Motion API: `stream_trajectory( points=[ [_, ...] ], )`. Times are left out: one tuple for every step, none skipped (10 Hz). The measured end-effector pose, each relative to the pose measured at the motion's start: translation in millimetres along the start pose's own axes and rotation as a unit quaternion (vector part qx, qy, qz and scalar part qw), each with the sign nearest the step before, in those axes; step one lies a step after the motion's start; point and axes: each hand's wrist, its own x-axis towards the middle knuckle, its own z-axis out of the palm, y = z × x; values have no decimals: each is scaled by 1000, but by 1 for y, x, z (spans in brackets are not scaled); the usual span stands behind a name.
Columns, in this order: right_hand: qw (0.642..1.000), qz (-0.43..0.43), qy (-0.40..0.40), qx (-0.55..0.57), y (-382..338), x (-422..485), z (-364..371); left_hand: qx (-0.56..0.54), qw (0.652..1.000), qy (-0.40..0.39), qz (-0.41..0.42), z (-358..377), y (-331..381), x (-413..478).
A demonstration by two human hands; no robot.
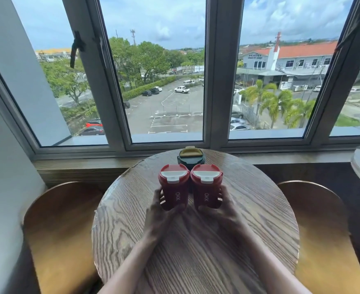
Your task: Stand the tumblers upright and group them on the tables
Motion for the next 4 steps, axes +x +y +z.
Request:
stream_trajectory(
  points=[
    [1000, 12, -5, -27, 4, 4, -3, 10, 1000, -7, 0, 0, -3, 1],
    [997, 12, -17, -77, -2, -3, -6, 72, 997, -10, 17, -7, 6, -7],
    [991, 2, 0, -132, -1, -8, -6, 115, 993, -9, 16, -20, 6, -14],
    [987, 16, 9, -161, 1, -12, -6, 138, 990, -11, 9, -30, 8, -17]
  ],
)
